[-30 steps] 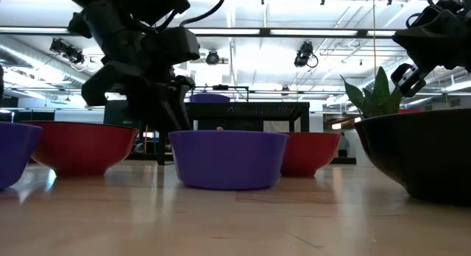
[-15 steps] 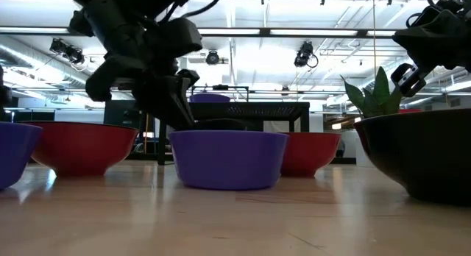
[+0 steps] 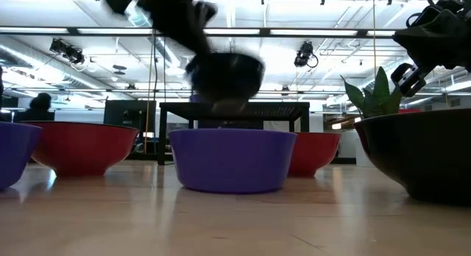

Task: Pick & Place Mini bowls
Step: Put the top left orange bowl on the shelf

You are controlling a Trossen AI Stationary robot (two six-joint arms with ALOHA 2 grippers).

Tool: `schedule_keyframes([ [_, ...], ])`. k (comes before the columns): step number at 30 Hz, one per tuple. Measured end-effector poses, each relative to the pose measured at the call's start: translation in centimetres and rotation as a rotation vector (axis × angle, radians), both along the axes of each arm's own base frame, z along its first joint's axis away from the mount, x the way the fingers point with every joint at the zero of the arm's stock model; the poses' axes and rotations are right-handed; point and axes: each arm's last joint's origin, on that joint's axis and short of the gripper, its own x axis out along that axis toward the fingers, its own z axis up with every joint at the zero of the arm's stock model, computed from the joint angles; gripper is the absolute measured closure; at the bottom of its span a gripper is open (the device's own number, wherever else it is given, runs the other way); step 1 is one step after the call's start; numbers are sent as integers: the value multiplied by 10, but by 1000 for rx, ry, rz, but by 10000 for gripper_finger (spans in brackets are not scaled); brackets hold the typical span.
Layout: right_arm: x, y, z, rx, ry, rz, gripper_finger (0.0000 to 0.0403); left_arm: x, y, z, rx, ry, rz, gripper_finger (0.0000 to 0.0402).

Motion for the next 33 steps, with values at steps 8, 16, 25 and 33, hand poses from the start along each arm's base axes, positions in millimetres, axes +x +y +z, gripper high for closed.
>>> schedule_keyframes([
  [8,0,0,0,0,-1,0,382,28,39,67,165,-143,-62,393],
  [16,0,0,0,0,-1,0,382,68,132,82,257,-159,-36,393],
  [25,0,0,0,0,-1,0,382,100,224,54,270,-59,117,392],
  [33,0,0,0,0,-1,0,382,98,256,31,202,9,196,390],
])
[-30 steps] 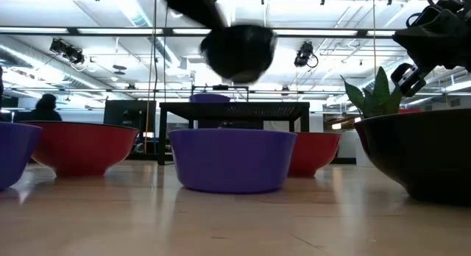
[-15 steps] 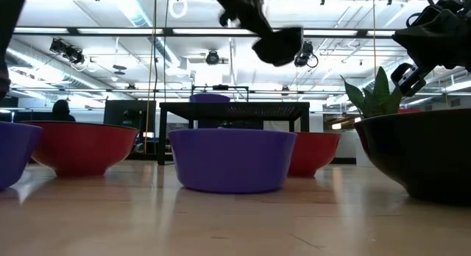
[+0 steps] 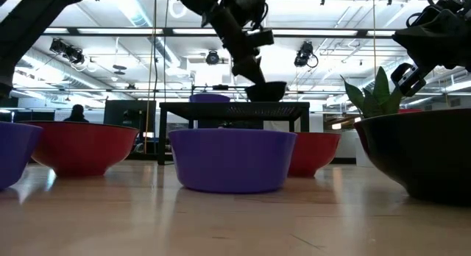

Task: Pick & Place Mini bowls
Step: Put the top left orange bowl on the shelf

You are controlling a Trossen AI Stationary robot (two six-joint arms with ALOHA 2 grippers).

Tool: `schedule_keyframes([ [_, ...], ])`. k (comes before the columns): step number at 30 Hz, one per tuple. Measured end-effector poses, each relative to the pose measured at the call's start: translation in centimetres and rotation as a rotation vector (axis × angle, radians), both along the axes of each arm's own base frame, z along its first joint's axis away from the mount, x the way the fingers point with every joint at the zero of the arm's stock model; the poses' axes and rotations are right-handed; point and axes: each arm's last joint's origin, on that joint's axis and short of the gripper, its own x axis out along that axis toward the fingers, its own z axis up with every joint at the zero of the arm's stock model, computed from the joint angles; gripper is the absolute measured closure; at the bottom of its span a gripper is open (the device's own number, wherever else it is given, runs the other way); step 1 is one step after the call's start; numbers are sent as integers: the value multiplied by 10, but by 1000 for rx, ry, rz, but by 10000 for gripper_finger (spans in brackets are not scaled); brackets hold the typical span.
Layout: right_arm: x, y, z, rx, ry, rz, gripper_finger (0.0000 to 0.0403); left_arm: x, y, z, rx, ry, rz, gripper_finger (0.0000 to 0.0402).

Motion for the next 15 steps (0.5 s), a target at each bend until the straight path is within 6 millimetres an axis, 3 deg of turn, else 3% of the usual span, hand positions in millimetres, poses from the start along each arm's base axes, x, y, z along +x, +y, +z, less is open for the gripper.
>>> schedule_keyframes([
  [15,0,0,0,0,1,0,382,1,4,-11,-41,32,46,388],
])
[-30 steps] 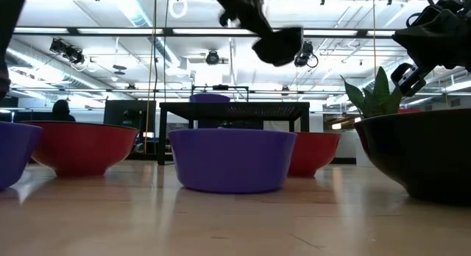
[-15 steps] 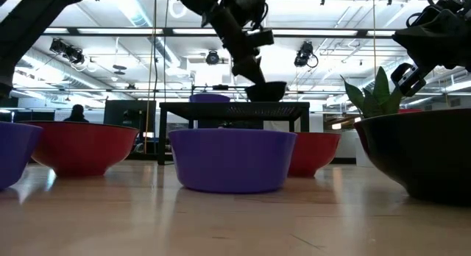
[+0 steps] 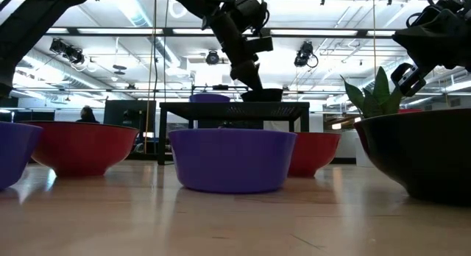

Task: Pick & Place Mini bowls
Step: Put the top left orange bowl on the shelf, then put the left red bowl on the shelf

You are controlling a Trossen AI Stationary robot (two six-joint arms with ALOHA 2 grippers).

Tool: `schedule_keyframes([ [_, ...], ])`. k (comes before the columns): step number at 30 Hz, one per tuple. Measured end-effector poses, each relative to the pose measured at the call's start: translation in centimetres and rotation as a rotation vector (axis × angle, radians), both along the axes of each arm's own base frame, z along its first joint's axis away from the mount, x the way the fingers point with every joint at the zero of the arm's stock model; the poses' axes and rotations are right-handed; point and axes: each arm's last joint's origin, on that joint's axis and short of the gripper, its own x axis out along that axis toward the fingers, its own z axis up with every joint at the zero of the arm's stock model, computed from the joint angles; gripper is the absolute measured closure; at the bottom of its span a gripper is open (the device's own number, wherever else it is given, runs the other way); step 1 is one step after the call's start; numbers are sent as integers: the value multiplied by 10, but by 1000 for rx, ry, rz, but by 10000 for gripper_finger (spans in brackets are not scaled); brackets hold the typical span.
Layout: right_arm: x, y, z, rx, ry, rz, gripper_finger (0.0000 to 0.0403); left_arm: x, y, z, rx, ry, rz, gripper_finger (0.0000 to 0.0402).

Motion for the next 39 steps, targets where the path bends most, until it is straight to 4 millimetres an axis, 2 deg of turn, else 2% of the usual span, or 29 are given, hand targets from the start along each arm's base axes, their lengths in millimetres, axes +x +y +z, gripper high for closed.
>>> schedule_keyframes([
  [10,0,0,0,0,-1,1,382,0,0,0,4,-3,4,377],
  [23,0,0,0,0,0,1,382,3,2,6,54,-52,40,259],
  [28,0,0,0,0,-1,1,382,-2,-14,27,132,-74,79,231],
  [33,0,0,0,0,0,0,382,-9,-44,54,138,-126,49,220],
  [39,0,0,0,0,-1,0,382,-17,-78,71,99,-145,2,220],
])
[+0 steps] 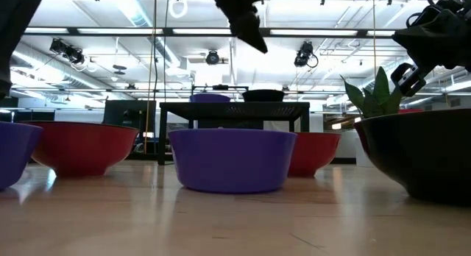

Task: Pick & Place Mini bowls
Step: Put the left red bowl on the shelf

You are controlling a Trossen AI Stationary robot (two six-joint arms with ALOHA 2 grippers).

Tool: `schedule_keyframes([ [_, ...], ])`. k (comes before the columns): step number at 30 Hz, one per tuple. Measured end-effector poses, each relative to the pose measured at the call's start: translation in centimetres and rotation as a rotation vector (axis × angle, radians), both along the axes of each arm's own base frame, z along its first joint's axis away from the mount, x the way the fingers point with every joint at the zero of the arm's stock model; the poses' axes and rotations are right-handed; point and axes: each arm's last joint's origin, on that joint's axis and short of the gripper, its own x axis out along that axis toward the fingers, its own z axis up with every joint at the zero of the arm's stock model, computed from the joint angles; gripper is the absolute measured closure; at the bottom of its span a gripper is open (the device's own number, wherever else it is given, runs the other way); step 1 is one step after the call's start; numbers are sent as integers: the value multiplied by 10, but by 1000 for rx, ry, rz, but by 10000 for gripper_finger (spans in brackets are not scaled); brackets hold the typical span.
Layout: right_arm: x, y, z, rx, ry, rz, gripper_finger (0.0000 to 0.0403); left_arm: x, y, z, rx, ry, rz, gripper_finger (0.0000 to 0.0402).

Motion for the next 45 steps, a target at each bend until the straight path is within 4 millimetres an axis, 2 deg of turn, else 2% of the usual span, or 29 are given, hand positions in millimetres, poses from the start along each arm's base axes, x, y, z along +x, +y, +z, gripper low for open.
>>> schedule_keyframes([
  [6,0,0,0,0,0,0,382,-19,-38,8,-129,58,20,220],
  [11,0,0,0,0,0,0,382,-35,-69,2,-299,165,53,229],
  [14,0,0,0,0,0,0,382,-39,-89,-9,-336,222,59,243],
  [18,0,0,0,0,0,0,382,-48,-116,-37,-356,264,33,269],
  [21,0,0,0,0,-1,0,382,-63,-133,-59,-385,216,18,286],
  [25,0,0,0,0,-1,0,382,-83,-155,-89,-433,61,-11,304],
  [31,0,0,0,0,0,0,382,-110,-189,-118,-510,-205,-98,321],
  [35,0,0,0,0,0,0,382,-117,-218,-120,-553,-390,-242,330],
  [38,0,0,0,0,0,0,382,-118,-235,-115,-519,-487,-370,337],
  [45,0,0,0,0,0,0,382,-119,-241,-116,-544,-463,-493,342],
])
